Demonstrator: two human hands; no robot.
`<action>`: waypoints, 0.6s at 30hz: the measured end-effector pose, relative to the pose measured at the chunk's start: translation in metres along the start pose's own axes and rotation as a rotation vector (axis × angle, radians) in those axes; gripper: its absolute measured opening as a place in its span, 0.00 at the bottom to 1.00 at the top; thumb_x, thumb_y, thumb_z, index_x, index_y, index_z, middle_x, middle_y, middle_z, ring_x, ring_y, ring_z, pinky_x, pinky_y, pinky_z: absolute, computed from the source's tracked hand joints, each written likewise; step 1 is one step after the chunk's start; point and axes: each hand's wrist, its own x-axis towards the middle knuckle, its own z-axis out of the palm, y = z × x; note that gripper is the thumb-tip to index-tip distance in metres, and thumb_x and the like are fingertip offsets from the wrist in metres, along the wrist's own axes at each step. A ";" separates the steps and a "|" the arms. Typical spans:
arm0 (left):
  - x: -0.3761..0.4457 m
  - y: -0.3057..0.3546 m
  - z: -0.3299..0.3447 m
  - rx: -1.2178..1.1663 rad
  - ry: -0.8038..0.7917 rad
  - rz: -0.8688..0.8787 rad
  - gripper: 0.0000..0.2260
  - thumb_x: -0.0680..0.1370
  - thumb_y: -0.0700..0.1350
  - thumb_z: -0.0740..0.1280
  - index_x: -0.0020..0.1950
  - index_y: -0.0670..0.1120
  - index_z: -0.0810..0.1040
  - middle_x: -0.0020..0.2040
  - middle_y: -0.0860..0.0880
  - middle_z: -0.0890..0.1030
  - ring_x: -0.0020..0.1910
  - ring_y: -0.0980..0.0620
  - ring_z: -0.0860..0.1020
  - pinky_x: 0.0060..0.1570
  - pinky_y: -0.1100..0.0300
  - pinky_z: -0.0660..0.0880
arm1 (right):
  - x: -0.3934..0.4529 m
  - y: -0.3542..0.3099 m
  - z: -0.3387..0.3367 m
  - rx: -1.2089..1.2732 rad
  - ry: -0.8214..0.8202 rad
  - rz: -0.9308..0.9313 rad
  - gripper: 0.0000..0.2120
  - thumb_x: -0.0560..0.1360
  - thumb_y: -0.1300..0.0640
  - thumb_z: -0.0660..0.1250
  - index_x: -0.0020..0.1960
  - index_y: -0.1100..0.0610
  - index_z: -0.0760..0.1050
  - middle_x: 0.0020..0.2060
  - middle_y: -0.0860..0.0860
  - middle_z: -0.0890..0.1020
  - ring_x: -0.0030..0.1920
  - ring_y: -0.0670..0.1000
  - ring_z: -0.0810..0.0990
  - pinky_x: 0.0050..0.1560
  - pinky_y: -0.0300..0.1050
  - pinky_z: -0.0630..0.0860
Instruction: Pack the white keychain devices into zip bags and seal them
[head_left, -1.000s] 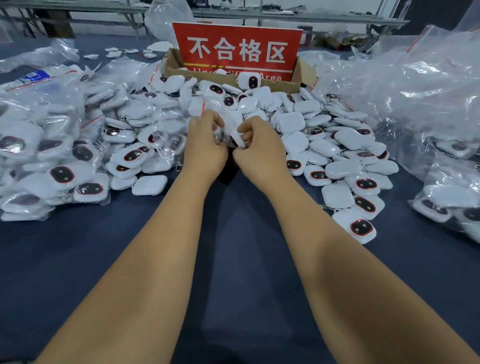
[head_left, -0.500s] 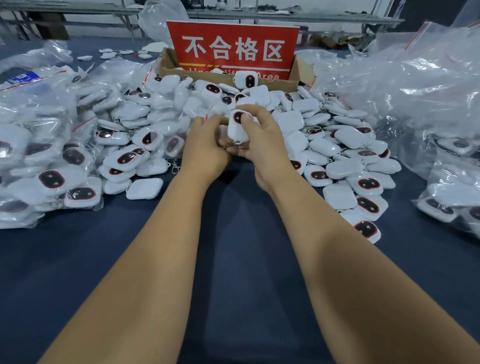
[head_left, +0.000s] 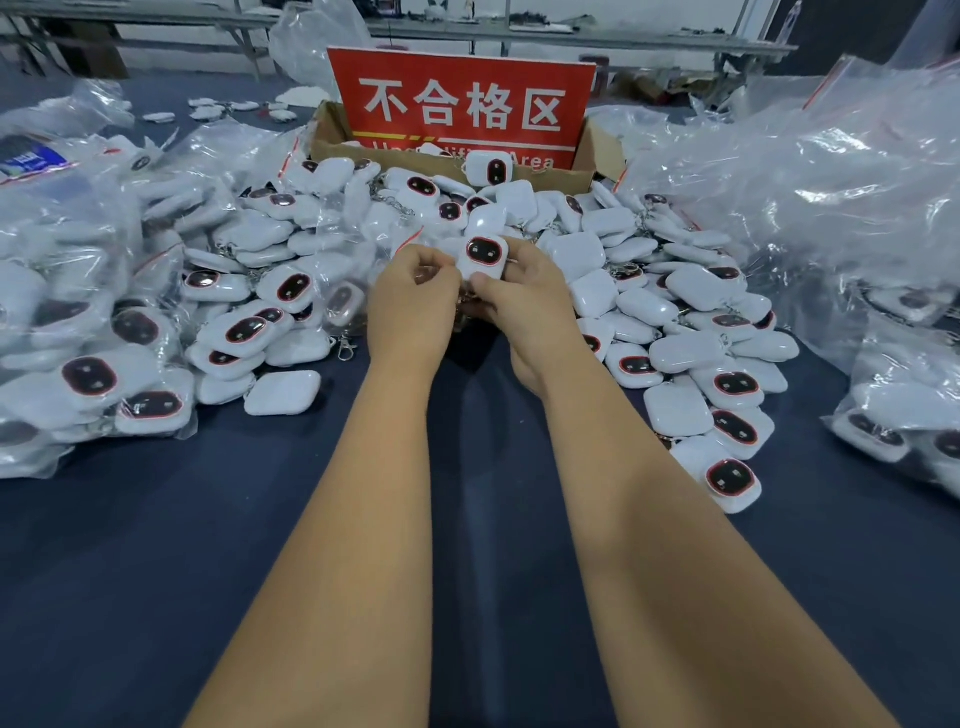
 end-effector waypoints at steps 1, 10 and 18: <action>0.000 0.001 0.001 -0.033 -0.014 -0.010 0.06 0.74 0.41 0.65 0.44 0.53 0.78 0.41 0.52 0.81 0.36 0.55 0.78 0.38 0.59 0.76 | 0.000 0.000 0.000 0.021 -0.002 0.011 0.15 0.76 0.73 0.64 0.54 0.54 0.75 0.51 0.56 0.84 0.50 0.54 0.83 0.52 0.50 0.82; -0.006 0.004 0.013 -0.173 -0.006 -0.031 0.09 0.79 0.42 0.63 0.42 0.55 0.76 0.41 0.55 0.80 0.35 0.62 0.77 0.29 0.72 0.71 | -0.001 0.002 0.002 -0.019 -0.033 -0.020 0.18 0.74 0.72 0.65 0.55 0.51 0.76 0.52 0.59 0.84 0.47 0.53 0.83 0.46 0.46 0.82; -0.005 0.006 0.012 -0.205 -0.059 -0.096 0.06 0.77 0.42 0.64 0.40 0.45 0.77 0.37 0.47 0.78 0.35 0.52 0.74 0.31 0.66 0.71 | -0.001 0.003 0.002 -0.066 -0.062 -0.034 0.23 0.75 0.74 0.61 0.54 0.48 0.77 0.48 0.55 0.85 0.48 0.52 0.84 0.47 0.45 0.82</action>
